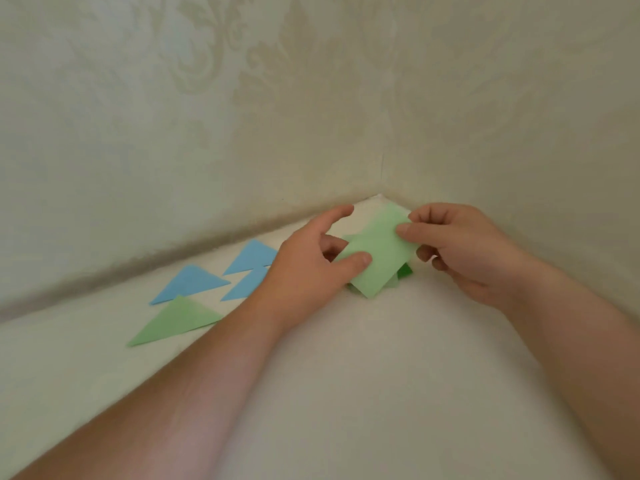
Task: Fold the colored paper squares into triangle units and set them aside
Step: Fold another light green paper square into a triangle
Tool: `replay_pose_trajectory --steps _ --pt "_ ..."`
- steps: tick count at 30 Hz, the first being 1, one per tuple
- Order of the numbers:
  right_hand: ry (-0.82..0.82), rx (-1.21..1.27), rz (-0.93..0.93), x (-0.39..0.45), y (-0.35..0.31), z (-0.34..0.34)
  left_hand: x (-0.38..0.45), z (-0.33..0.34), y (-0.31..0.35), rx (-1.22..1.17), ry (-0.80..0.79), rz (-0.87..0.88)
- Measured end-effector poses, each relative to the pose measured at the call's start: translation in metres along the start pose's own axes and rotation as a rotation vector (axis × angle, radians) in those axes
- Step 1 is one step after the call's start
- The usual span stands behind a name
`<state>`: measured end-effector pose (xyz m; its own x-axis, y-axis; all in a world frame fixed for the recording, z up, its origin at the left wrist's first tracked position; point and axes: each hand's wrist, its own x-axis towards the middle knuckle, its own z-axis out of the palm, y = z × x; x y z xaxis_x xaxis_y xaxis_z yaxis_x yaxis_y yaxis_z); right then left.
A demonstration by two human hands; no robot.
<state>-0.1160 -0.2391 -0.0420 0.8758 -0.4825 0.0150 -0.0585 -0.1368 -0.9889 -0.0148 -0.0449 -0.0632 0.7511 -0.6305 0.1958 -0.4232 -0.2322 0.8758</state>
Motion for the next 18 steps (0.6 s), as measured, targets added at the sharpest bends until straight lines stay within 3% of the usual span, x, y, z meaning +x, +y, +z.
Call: replay_pose_trajectory --steps 4,7,11,18 --pt "-0.143 0.307 0.003 -0.008 -0.005 0.008 0.002 -0.010 0.007 -0.555 -0.037 -0.117" --pt "-0.318 0.429 -0.011 -0.012 -0.003 0.014 0.001 -0.019 0.013 -0.819 -0.140 -0.204" --pt "-0.516 0.405 -0.035 -0.016 0.001 0.018 0.000 -0.027 0.015 -0.952 -0.276 -0.227" --pt "-0.611 0.411 -0.041 -0.021 -0.003 0.019 -0.001 -0.026 0.019 -0.844 -0.233 -0.215"
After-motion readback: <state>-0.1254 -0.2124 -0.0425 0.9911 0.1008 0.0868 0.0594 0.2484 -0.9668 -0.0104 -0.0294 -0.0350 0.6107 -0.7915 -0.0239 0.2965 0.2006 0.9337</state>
